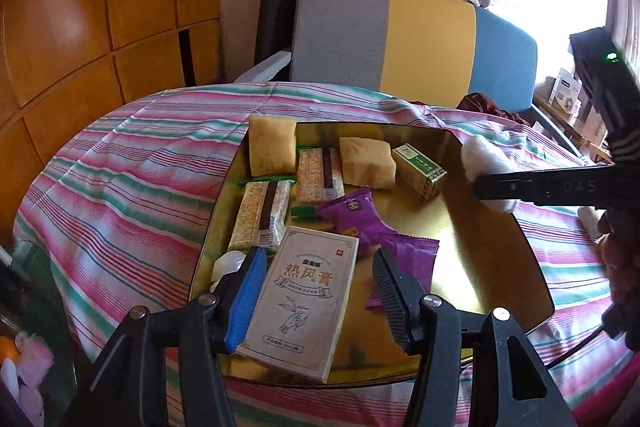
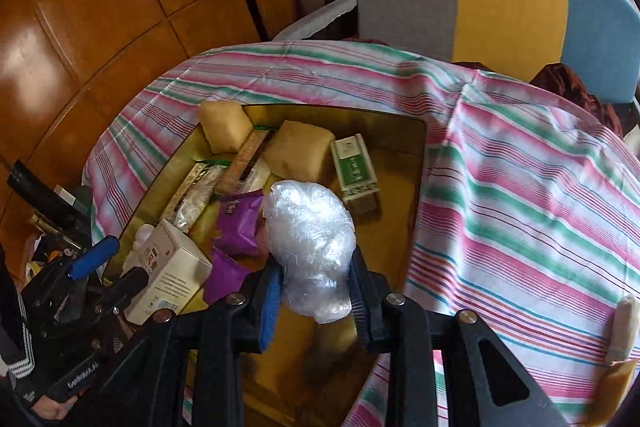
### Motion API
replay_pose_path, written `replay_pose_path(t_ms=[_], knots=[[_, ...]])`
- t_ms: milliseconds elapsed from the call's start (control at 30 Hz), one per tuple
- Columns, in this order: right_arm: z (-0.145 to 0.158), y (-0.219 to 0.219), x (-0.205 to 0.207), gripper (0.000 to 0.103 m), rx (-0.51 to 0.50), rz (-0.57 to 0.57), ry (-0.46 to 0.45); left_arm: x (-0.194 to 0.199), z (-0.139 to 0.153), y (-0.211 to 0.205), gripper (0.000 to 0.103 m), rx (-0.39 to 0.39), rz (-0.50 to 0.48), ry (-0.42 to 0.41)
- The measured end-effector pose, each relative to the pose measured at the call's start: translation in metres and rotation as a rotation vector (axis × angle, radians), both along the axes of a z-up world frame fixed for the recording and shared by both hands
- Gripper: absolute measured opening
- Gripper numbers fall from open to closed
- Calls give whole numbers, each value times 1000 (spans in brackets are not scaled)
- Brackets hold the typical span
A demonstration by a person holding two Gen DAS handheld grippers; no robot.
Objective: Organize objects
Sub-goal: 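Carry the white plastic bag into the gold tray and open the right tool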
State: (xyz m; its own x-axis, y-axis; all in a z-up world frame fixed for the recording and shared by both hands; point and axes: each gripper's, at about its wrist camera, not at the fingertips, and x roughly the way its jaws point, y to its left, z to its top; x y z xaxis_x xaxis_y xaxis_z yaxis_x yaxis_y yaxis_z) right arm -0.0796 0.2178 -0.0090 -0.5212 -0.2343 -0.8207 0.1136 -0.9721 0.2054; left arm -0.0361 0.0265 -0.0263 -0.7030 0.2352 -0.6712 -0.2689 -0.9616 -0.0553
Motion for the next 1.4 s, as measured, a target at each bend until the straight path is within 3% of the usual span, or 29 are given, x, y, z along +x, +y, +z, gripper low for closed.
replay_pose_path(t_ms=[367, 600, 733, 1100, 1400], knots=[[-42, -31, -49, 30, 5, 15, -92, -4, -5, -7, 60, 10, 19, -17], [-53, -36, -55, 35, -18, 13, -97, -5, -8, -8, 64, 11, 26, -24], [-48, -29, -48, 42, -43, -12, -76, -6, -9, -9, 64, 9, 35, -28], [-18, -3, -12, 43, -37, -79, 12, -1, -5, -6, 67, 2, 28, -2], [-9, 42, 37, 44, -15, -170, 19, 8, 2, 2, 71, -9, 5, 16]])
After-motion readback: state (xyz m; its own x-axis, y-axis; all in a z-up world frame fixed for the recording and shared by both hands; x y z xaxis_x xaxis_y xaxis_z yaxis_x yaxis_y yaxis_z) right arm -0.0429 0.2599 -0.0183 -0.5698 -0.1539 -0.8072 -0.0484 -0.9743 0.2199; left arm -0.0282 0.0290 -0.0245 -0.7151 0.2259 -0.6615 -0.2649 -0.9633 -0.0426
